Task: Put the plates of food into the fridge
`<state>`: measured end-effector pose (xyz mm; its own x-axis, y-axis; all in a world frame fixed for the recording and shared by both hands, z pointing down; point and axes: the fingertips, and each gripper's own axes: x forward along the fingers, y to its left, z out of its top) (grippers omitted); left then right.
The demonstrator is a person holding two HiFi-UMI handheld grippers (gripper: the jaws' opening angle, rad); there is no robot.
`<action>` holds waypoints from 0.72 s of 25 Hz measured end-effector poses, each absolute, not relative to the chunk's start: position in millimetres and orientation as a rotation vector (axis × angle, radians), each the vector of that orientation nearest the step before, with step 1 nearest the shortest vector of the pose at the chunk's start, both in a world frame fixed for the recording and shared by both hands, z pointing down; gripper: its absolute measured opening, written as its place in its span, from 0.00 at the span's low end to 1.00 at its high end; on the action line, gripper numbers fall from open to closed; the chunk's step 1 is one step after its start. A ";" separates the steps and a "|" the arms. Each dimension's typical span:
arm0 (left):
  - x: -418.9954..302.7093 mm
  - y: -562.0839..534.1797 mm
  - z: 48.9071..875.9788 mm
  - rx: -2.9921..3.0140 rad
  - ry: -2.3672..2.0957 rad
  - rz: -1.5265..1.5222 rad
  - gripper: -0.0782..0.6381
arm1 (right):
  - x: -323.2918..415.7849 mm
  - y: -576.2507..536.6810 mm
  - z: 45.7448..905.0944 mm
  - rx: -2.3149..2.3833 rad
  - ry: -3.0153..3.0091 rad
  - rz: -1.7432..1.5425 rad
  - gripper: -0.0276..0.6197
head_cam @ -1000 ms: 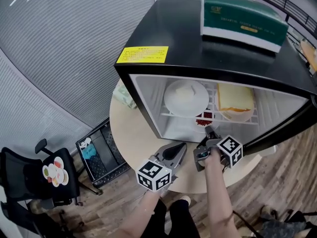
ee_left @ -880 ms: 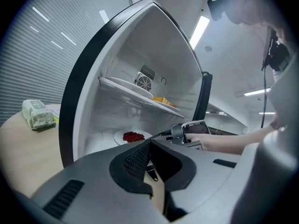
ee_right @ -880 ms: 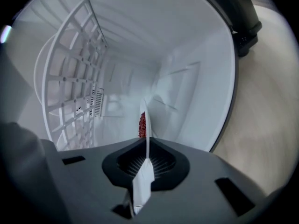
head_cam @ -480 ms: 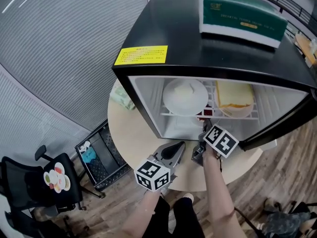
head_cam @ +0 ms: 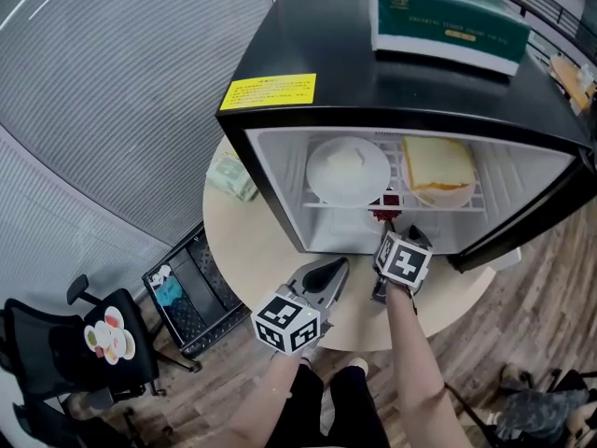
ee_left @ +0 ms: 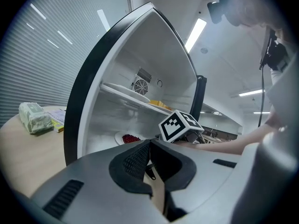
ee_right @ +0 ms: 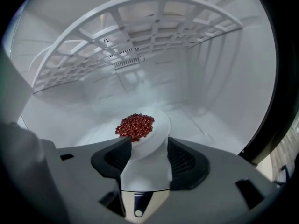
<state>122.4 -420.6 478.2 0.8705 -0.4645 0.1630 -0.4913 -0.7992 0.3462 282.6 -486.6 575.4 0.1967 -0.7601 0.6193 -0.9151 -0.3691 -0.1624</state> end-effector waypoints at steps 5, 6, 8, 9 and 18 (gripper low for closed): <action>122.6 -418.2 477.6 2.670 -0.703 0.112 0.12 | 285.9 -481.6 557.6 2.226 -1.615 0.708 0.38; 123.4 -416.4 477.5 2.671 -0.699 0.114 0.12 | 285.2 -474.8 553.5 2.245 -1.619 0.687 0.38; 126.3 -410.6 477.2 2.678 -0.681 0.120 0.12 | 279.5 -456.8 546.3 2.286 -1.652 0.664 0.38; 128.3 -407.3 476.9 2.683 -0.667 0.125 0.12 | 273.7 -447.5 542.7 2.297 -1.688 0.659 0.38; 152.5 -366.2 460.0 2.780 -0.538 0.158 0.12 | 229.5 -360.4 478.3 2.336 -2.019 0.640 0.05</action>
